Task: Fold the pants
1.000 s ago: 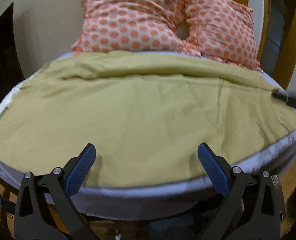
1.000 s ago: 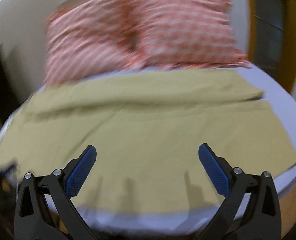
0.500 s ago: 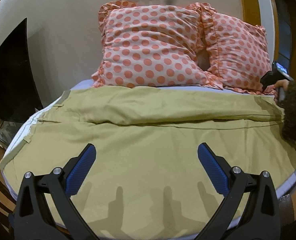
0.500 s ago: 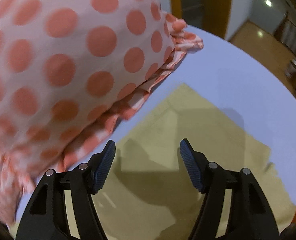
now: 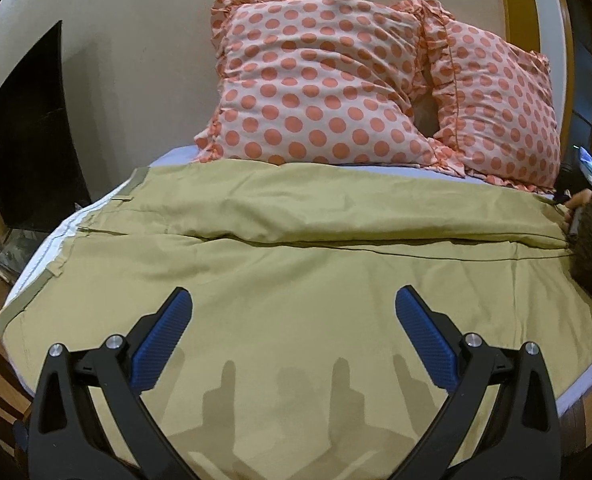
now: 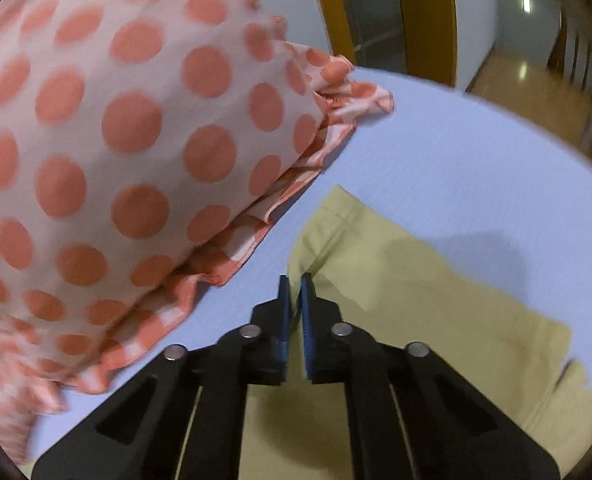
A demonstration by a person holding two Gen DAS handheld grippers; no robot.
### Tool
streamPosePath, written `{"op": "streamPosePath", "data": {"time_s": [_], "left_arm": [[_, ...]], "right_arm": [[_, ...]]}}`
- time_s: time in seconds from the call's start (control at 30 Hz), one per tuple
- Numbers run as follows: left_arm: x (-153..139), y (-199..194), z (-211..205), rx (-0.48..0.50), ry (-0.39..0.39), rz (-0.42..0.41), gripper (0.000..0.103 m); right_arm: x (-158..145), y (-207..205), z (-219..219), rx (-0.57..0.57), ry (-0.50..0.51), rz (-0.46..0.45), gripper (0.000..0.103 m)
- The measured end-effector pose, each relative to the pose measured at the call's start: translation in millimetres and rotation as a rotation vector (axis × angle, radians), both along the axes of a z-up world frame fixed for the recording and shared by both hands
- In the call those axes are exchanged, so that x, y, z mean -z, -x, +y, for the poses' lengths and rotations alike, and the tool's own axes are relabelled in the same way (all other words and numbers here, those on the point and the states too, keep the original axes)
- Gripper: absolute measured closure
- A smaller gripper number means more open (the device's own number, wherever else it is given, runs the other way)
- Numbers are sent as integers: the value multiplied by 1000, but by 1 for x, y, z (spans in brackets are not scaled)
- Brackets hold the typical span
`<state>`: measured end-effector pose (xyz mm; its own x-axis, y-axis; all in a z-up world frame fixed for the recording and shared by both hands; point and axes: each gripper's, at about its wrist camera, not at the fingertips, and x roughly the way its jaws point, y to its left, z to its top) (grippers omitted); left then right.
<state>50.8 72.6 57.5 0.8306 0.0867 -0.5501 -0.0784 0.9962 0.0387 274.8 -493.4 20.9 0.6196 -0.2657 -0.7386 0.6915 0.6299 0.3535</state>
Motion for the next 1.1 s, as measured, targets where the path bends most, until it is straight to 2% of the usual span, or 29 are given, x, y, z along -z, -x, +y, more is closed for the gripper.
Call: {"op": "streamPosePath", "data": {"time_s": [0.07, 0.13, 0.23, 0.27, 0.33, 0.37, 0.47, 0.53, 0.57, 0.6, 0.63, 0.7, 0.77, 0.8, 0.87, 0.97, 1.1], "left_arm": [[-5, 7, 5, -8, 10, -19, 2], [-10, 13, 11, -12, 23, -41, 2], [-19, 19, 24, -12, 57, -66, 2], [-21, 20, 28, -3, 72, -68, 2], [-27, 16, 38, 29, 112, -69, 2], [-30, 14, 41, 47, 121, -69, 2], [-39, 2, 46, 59, 108, -73, 2], [-41, -7, 51, 71, 121, -69, 2], [-43, -15, 55, 88, 149, -60, 2], [-43, -21, 59, 97, 178, -47, 2], [-42, -26, 64, 100, 200, -35, 2], [-38, -41, 77, 89, 275, 3, 2], [-35, -56, 90, 69, 341, 33, 2], [-33, -63, 95, 64, 369, 43, 2], [-31, -81, 103, 51, 425, 61, 2], [-25, -123, 112, 29, 502, 125, 2], [-15, -179, 115, -27, 511, 196, 8]], "right_arm": [[-16, 27, -4, -34, -57, -152, 99], [-32, 63, -2, -86, -67, -270, 99], [-47, 155, 1, -167, -133, -441, 99], [-50, 178, 9, -175, -151, -460, 99], [-46, 231, 27, -178, -194, -473, 99], [-33, 258, 31, -167, -224, -454, 99], [-8, 292, 40, -156, -306, -371, 98], [0, 297, 43, -165, -343, -333, 92], [2, 294, 46, -163, -348, -315, 75], [4, 292, 45, -158, -354, -306, 51], [6, 290, 43, -152, -364, -304, 43], [10, 289, 42, -152, -372, -299, 41], [13, 280, 41, -149, -379, -289, 44], [14, 276, 40, -147, -371, -294, 60], [14, 271, 38, -162, -354, -324, 101], [1, 282, 35, -168, -306, -431, 101], [-14, 292, 34, -173, -278, -480, 101]]}}
